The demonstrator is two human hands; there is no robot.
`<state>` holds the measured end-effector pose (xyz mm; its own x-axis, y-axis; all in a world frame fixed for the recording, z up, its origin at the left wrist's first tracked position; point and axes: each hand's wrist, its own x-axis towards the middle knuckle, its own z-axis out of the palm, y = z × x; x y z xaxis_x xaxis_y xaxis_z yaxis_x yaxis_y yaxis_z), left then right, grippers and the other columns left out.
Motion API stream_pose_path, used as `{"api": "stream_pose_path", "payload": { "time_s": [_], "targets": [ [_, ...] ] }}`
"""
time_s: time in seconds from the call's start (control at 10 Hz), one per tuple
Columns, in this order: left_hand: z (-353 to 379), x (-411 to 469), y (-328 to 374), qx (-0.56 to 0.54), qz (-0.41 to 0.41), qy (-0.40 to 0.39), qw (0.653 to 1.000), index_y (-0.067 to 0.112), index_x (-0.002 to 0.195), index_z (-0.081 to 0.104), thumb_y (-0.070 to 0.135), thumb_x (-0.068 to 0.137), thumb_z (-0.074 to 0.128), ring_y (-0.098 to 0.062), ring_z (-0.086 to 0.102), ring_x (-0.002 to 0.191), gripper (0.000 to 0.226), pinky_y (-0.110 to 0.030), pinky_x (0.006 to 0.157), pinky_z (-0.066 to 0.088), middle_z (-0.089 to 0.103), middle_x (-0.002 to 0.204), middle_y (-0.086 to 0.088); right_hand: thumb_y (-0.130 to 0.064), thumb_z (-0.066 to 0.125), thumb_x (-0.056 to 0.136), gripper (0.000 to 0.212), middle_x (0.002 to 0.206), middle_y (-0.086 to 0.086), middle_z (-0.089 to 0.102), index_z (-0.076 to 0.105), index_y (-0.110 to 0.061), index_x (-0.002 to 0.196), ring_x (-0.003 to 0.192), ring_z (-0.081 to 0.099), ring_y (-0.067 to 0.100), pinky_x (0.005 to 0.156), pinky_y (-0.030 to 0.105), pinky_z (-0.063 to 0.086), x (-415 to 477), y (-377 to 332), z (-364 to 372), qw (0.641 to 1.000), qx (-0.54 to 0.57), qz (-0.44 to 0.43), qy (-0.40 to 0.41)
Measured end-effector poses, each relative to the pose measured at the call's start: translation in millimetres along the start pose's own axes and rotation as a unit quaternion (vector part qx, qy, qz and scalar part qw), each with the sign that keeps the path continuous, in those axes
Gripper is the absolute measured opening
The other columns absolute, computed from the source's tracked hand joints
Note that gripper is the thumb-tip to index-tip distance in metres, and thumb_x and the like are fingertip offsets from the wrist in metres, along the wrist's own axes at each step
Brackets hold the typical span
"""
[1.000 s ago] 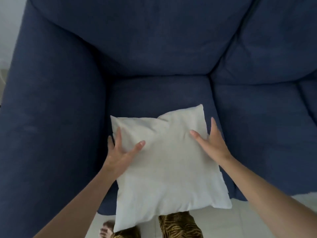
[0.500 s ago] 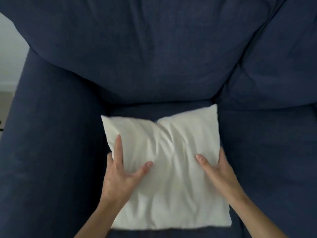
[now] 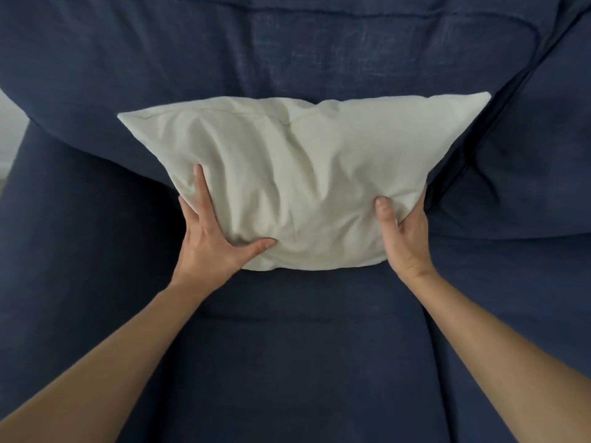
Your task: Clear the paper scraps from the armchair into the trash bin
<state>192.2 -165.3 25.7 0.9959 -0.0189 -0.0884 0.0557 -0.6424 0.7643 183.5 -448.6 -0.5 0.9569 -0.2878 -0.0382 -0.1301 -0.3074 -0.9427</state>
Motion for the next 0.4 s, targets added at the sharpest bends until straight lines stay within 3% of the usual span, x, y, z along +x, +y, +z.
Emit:
{"api": "stream_pose_path", "payload": {
  "time_s": [0.1,0.2,0.3,0.4],
  "targets": [
    [3,8,-5,0.008,-0.013,-0.006,1.000,0.044,0.148,-0.026,0.054,0.054,0.090,0.011,0.000,0.126,0.150,-0.029,0.105,0.017,-0.012,0.161,-0.004,-0.062,0.058,0.088,0.085,0.151,-0.008,0.051,0.032,-0.019,0.156,0.139,0.047,0.004,0.118,0.031,0.037,9,11,-2,1.000,-0.003,0.016,-0.016],
    [1,10,-7,0.007,-0.007,-0.015,1.000,0.045,0.147,-0.027,0.055,0.053,0.091,0.011,0.000,0.130,0.151,-0.029,0.107,0.015,-0.011,0.161,0.000,-0.061,0.058,0.087,0.084,0.144,-0.021,0.052,0.032,-0.023,0.156,0.133,0.048,-0.007,0.108,0.013,0.039,12,13,-5,0.999,-0.008,0.021,-0.034],
    [-7,11,-2,0.008,-0.016,-0.017,1.000,0.046,0.146,-0.029,0.054,0.053,0.091,0.006,0.005,0.134,0.152,-0.029,0.107,0.017,-0.007,0.160,0.001,-0.066,0.062,0.084,0.097,0.150,-0.029,0.041,0.014,-0.033,0.161,0.135,0.041,-0.015,0.105,0.007,0.035,18,4,-14,0.995,0.011,0.050,-0.083],
    [-21,-18,-1,0.037,-0.010,-0.010,0.999,0.046,0.146,-0.029,0.053,0.058,0.089,0.001,-0.002,0.143,0.148,-0.027,0.104,0.022,-0.022,0.162,0.004,-0.070,0.069,0.079,0.118,0.164,-0.030,0.013,-0.016,-0.047,0.157,0.151,0.018,-0.008,0.117,0.020,0.024,-4,0,-37,0.994,0.033,0.057,-0.082]
  ]
}}
